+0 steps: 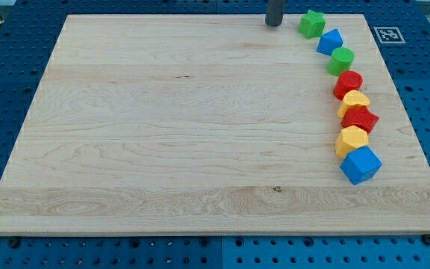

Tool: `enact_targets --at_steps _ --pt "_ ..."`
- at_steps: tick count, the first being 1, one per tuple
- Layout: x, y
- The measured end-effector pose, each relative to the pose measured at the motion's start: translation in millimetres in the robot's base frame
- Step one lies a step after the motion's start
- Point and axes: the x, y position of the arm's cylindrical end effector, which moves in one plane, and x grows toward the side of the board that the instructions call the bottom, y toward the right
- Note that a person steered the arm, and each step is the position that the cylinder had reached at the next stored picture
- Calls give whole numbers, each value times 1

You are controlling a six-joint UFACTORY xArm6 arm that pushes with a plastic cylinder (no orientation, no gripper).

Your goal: Place the green star to the top right corner

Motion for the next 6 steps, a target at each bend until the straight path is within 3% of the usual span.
enact_targets --at_steps 5,6 --pt "7 54" --pt "7 25"
